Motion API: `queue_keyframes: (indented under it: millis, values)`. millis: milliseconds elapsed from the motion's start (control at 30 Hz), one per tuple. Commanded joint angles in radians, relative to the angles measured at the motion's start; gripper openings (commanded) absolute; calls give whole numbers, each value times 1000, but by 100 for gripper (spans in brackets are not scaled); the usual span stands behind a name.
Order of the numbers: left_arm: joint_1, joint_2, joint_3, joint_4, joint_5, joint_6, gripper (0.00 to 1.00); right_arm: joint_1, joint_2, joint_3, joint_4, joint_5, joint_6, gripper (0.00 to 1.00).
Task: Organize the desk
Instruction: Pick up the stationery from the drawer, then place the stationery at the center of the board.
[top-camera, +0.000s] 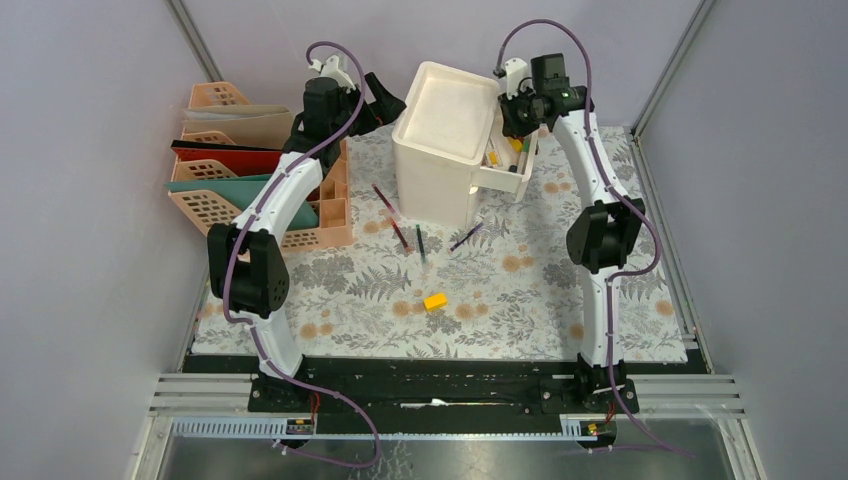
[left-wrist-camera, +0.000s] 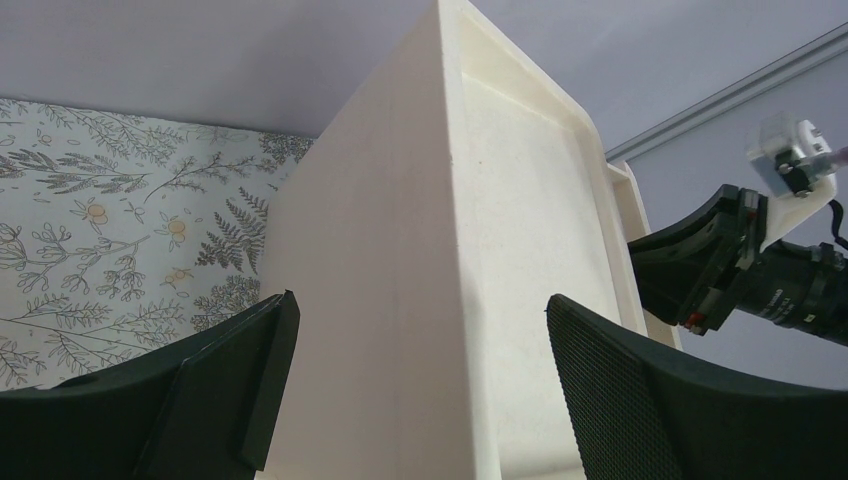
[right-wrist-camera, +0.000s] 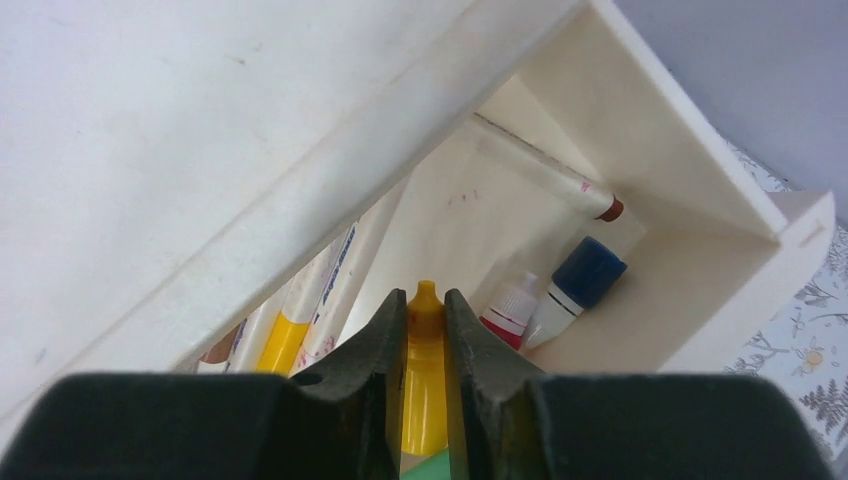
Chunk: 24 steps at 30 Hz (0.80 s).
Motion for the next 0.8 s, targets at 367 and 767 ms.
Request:
queue_keyframes:
  millis: [367,767]
  values:
    - [-10,-58,16,48,1,1,99,-59,-168,33,69,-126,130,6]
    - [-24,-82,6,48,-14,4,99,-213,-277,-130,69,-126,130,6]
